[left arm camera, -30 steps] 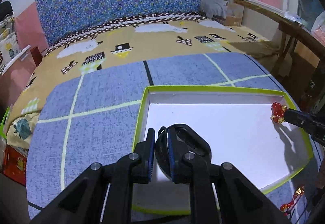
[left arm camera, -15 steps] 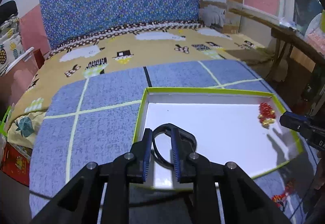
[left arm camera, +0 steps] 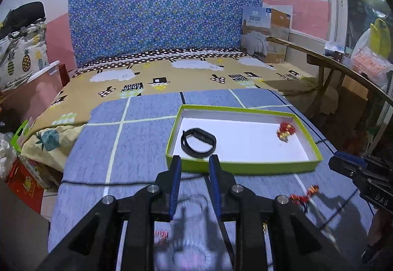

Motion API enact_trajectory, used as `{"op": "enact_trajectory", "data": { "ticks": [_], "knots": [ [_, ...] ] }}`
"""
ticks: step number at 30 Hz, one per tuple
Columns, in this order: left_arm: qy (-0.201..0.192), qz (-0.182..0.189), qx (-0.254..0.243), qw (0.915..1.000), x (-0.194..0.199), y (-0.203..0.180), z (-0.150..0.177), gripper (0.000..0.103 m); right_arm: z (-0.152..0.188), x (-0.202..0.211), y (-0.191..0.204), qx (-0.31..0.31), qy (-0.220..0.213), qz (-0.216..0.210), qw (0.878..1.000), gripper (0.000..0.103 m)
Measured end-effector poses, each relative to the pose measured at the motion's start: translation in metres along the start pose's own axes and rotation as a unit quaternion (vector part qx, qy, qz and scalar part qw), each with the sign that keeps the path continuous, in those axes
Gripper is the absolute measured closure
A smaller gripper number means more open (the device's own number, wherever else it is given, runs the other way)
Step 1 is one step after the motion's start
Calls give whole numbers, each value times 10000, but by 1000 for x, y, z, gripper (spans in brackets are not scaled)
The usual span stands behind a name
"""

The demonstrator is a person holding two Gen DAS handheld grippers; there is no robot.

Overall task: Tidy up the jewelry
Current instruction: 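Withdraw both tools from the box back toward the remaining jewelry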

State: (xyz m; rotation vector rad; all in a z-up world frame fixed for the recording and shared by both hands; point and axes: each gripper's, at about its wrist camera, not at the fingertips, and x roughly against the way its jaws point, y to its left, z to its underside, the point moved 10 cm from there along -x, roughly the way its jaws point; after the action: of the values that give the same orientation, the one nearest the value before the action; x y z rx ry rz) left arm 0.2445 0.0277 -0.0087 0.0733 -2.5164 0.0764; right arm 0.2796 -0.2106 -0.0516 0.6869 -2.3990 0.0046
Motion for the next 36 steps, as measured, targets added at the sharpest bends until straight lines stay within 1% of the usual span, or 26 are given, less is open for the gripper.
{"op": "enact_trajectory", "data": {
  "ticks": [8,15,24,36],
  "knots": [
    [-22,-10,-26,10000,28,-5,23,79,27,31,15,-3,-18,36,10000,80],
    [-106,-71,-128,9998,44,-6,35,79,43,41,25,-22,31,0,10000,80],
    [-102,-24,-53,9999,59,-2,57,79,58,53,34,34,15,36,10000,80],
    [172,12,149,9997,63,20,94,79,78,52,32,-135,133,-32,9998,80]
  ]
}}
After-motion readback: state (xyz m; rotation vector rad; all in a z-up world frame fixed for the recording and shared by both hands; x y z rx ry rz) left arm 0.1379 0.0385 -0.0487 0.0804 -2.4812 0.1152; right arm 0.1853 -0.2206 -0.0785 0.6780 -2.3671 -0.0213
